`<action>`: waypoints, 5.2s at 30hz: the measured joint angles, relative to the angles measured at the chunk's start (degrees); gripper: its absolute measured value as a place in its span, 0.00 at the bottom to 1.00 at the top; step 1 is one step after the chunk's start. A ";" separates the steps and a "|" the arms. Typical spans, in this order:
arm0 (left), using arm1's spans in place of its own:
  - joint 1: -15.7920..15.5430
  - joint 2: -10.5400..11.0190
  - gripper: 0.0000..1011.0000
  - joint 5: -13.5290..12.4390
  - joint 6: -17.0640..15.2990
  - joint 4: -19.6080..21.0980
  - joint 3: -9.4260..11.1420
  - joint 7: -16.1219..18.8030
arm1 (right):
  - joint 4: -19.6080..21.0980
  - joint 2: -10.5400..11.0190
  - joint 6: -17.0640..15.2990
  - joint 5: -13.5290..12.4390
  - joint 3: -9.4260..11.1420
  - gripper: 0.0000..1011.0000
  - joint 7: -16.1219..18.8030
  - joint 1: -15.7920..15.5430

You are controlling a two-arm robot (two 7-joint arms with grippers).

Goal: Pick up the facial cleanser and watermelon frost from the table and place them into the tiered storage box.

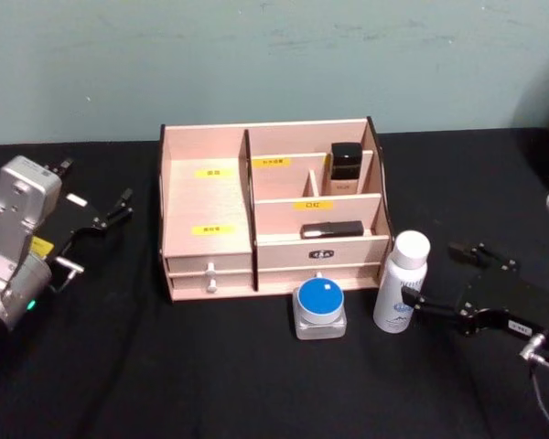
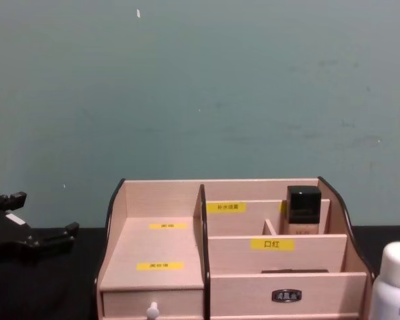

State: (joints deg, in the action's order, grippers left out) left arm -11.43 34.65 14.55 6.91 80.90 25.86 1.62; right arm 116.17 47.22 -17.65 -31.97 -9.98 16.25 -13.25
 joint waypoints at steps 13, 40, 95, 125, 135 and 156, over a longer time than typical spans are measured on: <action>0.00 0.00 0.99 0.00 0.00 0.00 0.00 0.00 | -4.88 -4.28 -1.26 3.80 -3.60 0.99 1.55 4.51; 0.00 0.00 0.99 0.00 0.00 0.00 0.00 0.00 | -9.75 -9.29 -2.21 9.25 -5.23 0.99 2.48 8.35; 0.00 0.00 0.99 0.00 0.00 0.00 0.00 0.00 | -13.55 -12.58 -1.85 10.86 -5.93 0.59 3.83 11.35; 0.00 0.00 0.99 0.00 0.00 0.00 0.00 0.00 | -3.97 -8.43 2.60 7.44 -4.95 0.59 8.62 14.53; 0.00 0.00 0.99 0.00 0.00 0.00 0.00 0.00 | -8.80 -11.89 2.21 9.60 -10.99 0.59 9.37 24.39; 0.00 0.00 0.99 0.00 0.00 0.00 0.00 0.00 | -23.81 -20.07 2.17 13.67 -17.58 0.59 9.72 37.53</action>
State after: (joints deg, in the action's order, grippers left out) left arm -11.43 34.65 14.55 6.91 80.90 25.86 1.62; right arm 92.36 27.15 -15.48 -18.30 -27.56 25.98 24.27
